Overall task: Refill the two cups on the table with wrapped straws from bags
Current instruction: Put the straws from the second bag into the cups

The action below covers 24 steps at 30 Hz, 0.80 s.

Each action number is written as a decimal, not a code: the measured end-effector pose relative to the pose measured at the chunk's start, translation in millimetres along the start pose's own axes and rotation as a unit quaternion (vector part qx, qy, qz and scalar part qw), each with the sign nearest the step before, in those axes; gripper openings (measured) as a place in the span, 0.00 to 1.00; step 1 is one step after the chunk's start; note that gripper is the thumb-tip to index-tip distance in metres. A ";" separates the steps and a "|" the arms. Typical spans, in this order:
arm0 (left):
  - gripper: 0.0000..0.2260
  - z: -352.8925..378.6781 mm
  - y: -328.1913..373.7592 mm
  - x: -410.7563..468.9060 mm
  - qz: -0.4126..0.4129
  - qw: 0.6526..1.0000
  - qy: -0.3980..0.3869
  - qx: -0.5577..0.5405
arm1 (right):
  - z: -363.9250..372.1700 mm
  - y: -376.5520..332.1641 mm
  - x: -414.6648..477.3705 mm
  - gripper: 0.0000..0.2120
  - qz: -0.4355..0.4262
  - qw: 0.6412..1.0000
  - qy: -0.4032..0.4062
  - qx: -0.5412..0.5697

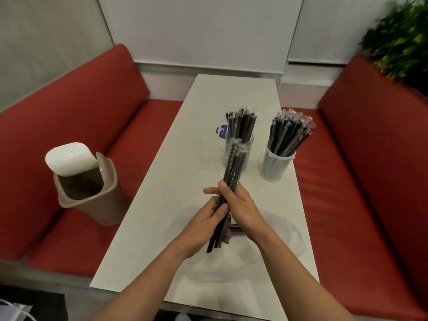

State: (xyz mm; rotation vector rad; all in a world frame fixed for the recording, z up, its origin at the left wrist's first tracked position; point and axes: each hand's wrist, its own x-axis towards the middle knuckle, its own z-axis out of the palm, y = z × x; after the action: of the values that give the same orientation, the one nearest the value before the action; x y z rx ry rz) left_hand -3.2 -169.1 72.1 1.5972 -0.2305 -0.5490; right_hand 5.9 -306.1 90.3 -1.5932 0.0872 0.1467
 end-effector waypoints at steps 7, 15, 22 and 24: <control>0.09 -4.2 -15.4 2.9 -0.002 0.998 0.062 0.005 | -10.4 0.8 8.4 0.11 -0.027 0.997 0.069 -0.028; 0.13 -3.3 -11.0 2.4 -0.002 0.995 0.083 -0.063 | -20.6 -7.7 13.4 0.10 -0.016 0.998 0.042 0.039; 0.12 -5.6 -15.6 0.6 0.004 0.991 0.129 -0.035 | -33.7 -10.4 16.5 0.06 0.051 0.997 -0.011 0.053; 0.12 -4.8 -16.0 2.0 0.003 0.990 0.137 -0.028 | -33.9 -12.0 16.9 0.07 0.059 0.997 -0.022 0.042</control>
State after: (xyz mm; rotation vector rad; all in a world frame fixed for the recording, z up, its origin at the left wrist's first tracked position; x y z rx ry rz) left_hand -2.0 -164.0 56.1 1.5968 -0.0141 -0.3230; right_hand 25.7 -339.0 100.5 -1.5015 0.1516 0.2667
